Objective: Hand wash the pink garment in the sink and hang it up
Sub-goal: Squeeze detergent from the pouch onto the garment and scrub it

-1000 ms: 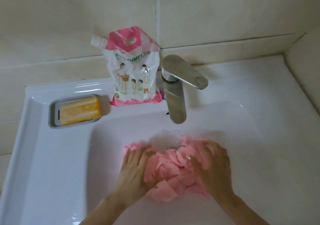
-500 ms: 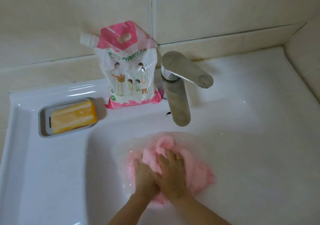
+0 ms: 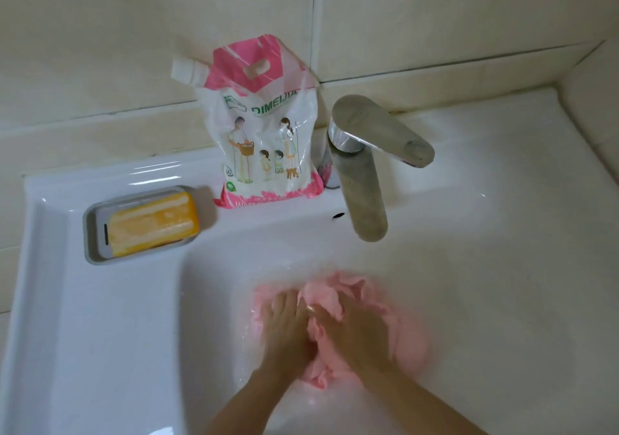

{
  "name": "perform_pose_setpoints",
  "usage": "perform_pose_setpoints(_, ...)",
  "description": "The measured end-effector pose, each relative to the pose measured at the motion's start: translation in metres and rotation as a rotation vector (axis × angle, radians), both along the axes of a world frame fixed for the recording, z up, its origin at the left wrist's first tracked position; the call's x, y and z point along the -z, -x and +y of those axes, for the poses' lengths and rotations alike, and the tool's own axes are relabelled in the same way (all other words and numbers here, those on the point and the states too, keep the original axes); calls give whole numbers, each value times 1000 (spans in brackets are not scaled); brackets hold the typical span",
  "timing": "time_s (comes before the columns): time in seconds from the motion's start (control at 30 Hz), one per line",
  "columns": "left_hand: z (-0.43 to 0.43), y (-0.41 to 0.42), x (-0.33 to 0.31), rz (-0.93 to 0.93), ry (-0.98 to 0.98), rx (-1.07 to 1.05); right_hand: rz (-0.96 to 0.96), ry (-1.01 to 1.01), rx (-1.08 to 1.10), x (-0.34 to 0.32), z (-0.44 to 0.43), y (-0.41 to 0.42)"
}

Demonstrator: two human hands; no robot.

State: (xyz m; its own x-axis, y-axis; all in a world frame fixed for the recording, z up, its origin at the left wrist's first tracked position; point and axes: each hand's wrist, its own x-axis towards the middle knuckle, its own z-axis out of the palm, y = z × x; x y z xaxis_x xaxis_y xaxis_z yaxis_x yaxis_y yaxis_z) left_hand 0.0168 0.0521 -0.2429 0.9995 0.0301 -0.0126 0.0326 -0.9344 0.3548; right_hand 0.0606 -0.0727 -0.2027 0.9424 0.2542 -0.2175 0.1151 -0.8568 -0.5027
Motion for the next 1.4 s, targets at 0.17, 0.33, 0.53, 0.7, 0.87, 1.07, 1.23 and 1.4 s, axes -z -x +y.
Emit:
perform_pose_setpoints(0.17, -2, 0, 10, -95, 43, -53, -40, 2, 145, 30, 17, -20)
perform_pose_setpoints(0.33, 0, 2, 7, 58, 72, 14, -2, -85, 363, 15, 19, -48)
perform_pose_setpoints(0.53, -1, -2, 2, 86, 230, -32, 35, -173, 129, -9, -8, 5)
perform_pose_setpoints(0.7, 2, 1, 16, -74, 194, 3, -296, 7, 11, 24, 20, 5)
perform_pose_setpoints(0.87, 0, -1, 6, 73, 84, 15, -108, -40, 196, 16, 27, -43)
perform_pose_setpoints(1.07, -1, 0, 10, 127, 151, -25, -137, -224, 252, -31, 1, -23)
perform_pose_setpoints(1.23, 0, -1, 18, -80, 126, -10, -51, 33, -41, 6, 10, 2)
perform_pose_setpoints(1.4, 1, -3, 5, -23, 17, 21, 11, 154, 88, 17, 17, -43)
